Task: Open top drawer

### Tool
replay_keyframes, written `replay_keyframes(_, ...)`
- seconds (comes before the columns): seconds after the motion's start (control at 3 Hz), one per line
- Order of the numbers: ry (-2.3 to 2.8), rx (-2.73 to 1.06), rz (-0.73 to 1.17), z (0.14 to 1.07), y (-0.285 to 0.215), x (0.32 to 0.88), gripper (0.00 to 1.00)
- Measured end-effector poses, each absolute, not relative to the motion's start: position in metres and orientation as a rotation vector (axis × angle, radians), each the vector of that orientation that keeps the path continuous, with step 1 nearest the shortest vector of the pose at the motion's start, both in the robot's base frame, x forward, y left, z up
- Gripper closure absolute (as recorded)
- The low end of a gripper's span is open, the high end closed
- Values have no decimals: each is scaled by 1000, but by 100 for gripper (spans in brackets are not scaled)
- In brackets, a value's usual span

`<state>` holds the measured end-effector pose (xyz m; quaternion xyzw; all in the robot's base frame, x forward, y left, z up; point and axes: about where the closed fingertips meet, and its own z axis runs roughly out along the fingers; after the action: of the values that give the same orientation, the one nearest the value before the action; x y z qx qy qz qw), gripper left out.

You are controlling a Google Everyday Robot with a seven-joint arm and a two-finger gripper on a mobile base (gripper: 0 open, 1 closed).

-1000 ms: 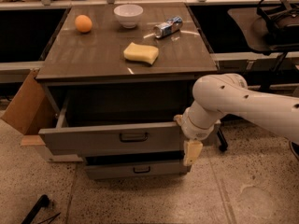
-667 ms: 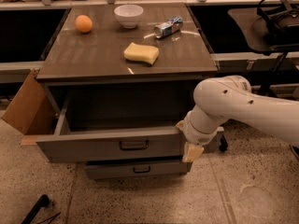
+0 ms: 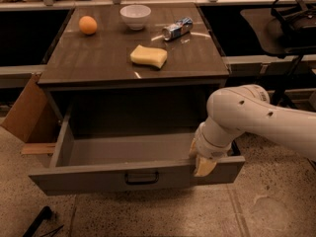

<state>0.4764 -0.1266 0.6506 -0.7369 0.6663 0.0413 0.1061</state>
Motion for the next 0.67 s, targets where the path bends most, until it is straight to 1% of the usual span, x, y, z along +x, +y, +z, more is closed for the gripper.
replay_keyframes(0.33, 1971, -2146, 139, 649, -127, 468, 0)
replay_keyframes(0.67, 1971, -2146, 139, 649, -127, 468, 0)
